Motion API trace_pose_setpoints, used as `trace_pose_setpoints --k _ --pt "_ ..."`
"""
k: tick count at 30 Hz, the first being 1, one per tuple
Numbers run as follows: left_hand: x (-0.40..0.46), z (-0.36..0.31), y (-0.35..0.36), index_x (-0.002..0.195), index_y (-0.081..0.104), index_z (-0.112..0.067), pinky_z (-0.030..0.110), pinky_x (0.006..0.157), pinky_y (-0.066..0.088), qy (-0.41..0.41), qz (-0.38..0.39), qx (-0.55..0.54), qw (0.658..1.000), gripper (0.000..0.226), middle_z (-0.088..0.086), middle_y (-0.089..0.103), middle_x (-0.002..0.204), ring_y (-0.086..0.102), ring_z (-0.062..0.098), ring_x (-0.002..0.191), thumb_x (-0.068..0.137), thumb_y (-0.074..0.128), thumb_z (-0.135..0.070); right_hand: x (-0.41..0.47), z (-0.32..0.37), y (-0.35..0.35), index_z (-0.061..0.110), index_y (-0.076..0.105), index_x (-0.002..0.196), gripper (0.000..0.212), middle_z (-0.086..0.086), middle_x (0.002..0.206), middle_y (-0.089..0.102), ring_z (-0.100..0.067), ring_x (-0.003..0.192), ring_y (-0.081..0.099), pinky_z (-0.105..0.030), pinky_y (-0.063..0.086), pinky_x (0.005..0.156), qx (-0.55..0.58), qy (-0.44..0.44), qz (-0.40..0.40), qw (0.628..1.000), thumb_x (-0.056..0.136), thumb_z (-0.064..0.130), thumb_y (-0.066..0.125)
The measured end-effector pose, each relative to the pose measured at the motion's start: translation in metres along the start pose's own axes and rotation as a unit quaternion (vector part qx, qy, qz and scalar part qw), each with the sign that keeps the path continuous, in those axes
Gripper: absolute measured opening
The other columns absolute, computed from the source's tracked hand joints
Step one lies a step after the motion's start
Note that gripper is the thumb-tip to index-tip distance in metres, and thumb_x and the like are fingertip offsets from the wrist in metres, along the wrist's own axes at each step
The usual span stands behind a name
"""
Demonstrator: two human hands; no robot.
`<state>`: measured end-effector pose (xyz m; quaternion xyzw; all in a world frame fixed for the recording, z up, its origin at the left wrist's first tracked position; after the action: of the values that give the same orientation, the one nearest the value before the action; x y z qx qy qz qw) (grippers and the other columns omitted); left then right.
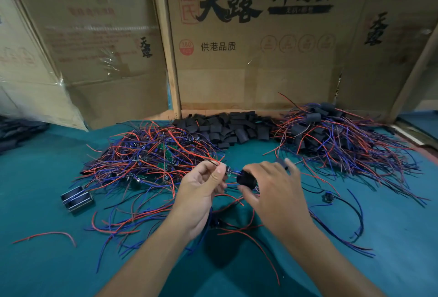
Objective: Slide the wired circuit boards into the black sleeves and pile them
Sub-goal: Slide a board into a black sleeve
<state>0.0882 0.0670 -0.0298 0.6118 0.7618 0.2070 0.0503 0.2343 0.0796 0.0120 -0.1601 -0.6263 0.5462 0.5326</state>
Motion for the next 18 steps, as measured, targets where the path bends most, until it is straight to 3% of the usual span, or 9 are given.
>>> trace_pose_setpoints --k 2,5,11,16,18 --pt "0.0 0.001 0.001 0.091 0.064 -0.007 0.026 0.069 0.044 -0.001 0.008 0.013 1.0 0.028 0.004 0.06 0.072 0.052 0.014 0.064 0.075 0.073 -0.028 -0.001 0.005 0.001 0.021 0.064 0.107 0.027 0.001 0.097 0.061 -0.026 0.092 0.061 -0.039 0.046 0.085 0.079 -0.018 -0.001 0.997 0.084 0.034 0.07" --pt "-0.001 0.003 0.002 0.094 0.068 -0.006 0.028 0.074 0.047 -0.003 0.026 0.017 1.0 0.034 0.006 0.065 0.08 0.056 0.015 0.071 0.072 0.081 -0.028 -0.004 0.012 -0.002 0.016 0.065 0.107 0.029 -0.003 0.098 0.06 -0.027 0.087 0.062 -0.035 0.05 0.067 0.124 -0.051 -0.025 0.991 0.081 0.022 0.075" --pt "0.0 0.008 -0.002 0.088 0.076 -0.014 0.032 0.082 0.045 -0.02 0.031 0.01 0.999 0.027 0.008 0.068 0.085 0.056 0.015 0.078 0.069 0.088 -0.029 -0.003 0.012 -0.004 0.014 0.064 0.107 0.03 -0.003 0.097 0.059 -0.024 0.084 0.062 -0.031 0.046 0.068 0.151 -0.085 -0.058 0.983 0.08 0.017 0.076" --pt "-0.001 0.009 -0.002 0.078 0.076 -0.019 0.019 0.067 0.049 -0.019 0.033 0.036 0.999 0.018 0.005 0.064 0.076 0.053 0.011 0.065 0.066 0.083 -0.032 -0.004 0.014 -0.004 0.014 0.064 0.108 0.03 -0.002 0.097 0.058 -0.022 0.083 0.061 -0.027 0.044 0.067 0.166 -0.099 -0.054 0.98 0.081 0.017 0.076" --pt "-0.001 0.01 -0.001 0.084 0.075 -0.017 0.018 0.065 0.049 -0.023 0.034 0.038 0.998 0.021 0.007 0.063 0.075 0.053 0.012 0.064 0.067 0.083 -0.028 -0.004 0.014 -0.004 0.013 0.064 0.108 0.03 -0.003 0.097 0.059 -0.022 0.084 0.061 -0.027 0.044 0.068 0.171 -0.098 -0.05 0.979 0.081 0.017 0.076"
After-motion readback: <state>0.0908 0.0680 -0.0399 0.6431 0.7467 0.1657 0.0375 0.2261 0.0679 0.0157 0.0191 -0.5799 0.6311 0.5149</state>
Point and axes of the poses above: each hand's wrist, its own x-axis towards the middle knuckle, its own y-axis out of the palm, z = x × y, the point moved 8 cm from there along x, towards the middle knuckle
